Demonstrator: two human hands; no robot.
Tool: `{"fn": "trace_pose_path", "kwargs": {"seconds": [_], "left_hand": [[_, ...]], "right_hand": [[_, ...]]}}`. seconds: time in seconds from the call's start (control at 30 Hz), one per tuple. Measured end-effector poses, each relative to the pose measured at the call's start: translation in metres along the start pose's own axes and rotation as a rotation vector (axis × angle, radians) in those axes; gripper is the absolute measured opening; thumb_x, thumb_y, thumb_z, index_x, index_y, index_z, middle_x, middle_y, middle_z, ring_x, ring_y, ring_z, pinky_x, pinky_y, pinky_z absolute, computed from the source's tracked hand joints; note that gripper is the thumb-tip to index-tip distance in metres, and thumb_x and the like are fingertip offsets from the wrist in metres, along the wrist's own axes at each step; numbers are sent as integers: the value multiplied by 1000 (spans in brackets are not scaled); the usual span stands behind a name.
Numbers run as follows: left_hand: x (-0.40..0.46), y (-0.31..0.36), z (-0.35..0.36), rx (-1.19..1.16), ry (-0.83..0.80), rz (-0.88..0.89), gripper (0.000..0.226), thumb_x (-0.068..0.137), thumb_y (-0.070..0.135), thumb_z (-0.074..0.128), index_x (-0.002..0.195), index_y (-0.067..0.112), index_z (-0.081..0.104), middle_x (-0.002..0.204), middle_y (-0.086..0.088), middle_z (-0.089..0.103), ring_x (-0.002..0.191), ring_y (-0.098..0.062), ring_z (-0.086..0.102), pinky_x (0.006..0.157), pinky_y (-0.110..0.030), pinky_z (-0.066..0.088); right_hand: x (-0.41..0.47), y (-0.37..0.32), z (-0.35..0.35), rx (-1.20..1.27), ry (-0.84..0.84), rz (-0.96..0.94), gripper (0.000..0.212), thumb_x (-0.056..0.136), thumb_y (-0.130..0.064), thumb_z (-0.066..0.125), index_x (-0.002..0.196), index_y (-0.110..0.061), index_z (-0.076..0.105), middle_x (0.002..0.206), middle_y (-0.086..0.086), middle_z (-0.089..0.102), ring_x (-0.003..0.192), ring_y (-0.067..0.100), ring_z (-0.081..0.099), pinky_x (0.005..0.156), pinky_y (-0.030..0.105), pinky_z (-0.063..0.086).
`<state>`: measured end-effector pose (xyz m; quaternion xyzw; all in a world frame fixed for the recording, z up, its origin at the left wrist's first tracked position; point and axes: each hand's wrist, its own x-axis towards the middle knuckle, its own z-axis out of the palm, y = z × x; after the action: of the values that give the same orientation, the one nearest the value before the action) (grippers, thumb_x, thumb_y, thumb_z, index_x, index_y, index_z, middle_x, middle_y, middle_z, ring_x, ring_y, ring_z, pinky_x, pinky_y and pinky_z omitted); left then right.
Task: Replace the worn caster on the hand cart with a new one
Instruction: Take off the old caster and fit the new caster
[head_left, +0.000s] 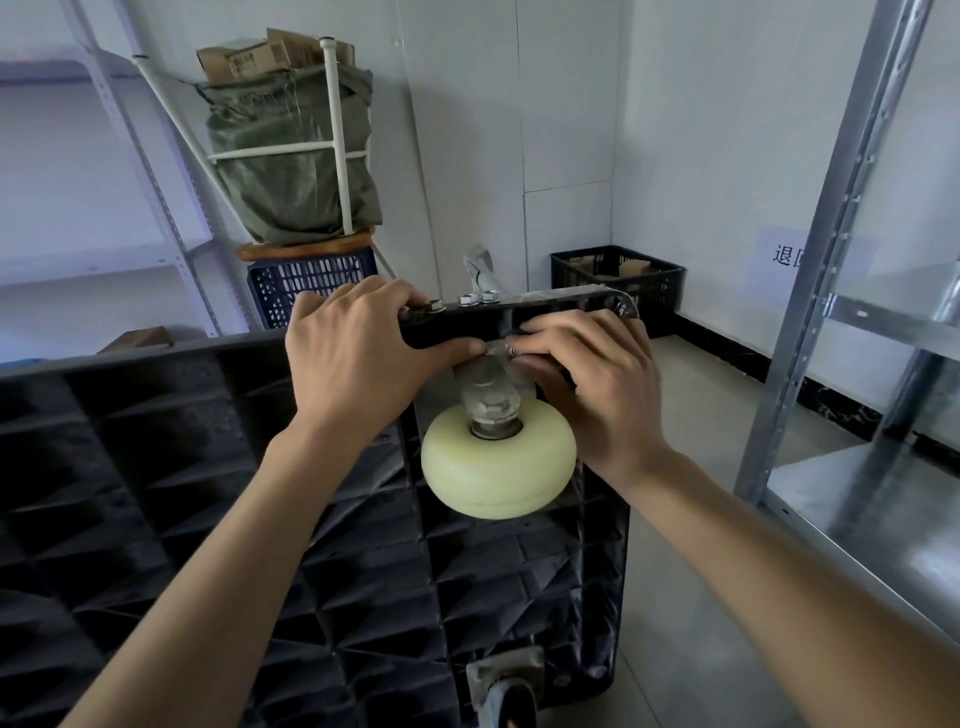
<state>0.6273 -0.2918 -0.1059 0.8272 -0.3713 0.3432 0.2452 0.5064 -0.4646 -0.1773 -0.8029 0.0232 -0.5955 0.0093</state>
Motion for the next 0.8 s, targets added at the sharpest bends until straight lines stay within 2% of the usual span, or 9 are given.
{"fn": "trace_pose_path", "kwargs": {"seconds": [0.17,0.4,0.57,0.8], "left_hand": [[0,2,-2,-1,-13,-6,72,66,91,54,105,33,70,107,10,70,103,-18,63,93,-38,34],[0,2,-3,9,-32,-3,76,66,92,51,108,32,70,109,10,70,103,-18,63,93,-38,33],[0,0,0,10,-18,7,74,67,92,50,106,32,70,106,10,70,102,-18,63,92,-38,33],[0,1,1,10,-11,-4,72,67,91,53,105,32,70,107,10,70,104,-18,62,92,-38,34]], "right_hand": [[-1,-8,0,7,-15,58,20,100,-35,62,102,-21,76,110,-9,71,101,21,64,87,46,45],[10,6,-10,26,-116,-29,16,96,-33,72,109,-24,75,109,-11,71,98,19,65,87,41,48],[7,5,-4,-12,-44,-27,13,98,-33,70,98,-22,76,106,-9,72,95,21,66,85,40,47],[-1,0,6,17,31,35,19,98,-36,68,96,-19,76,107,-8,72,96,20,65,85,44,45]]}}
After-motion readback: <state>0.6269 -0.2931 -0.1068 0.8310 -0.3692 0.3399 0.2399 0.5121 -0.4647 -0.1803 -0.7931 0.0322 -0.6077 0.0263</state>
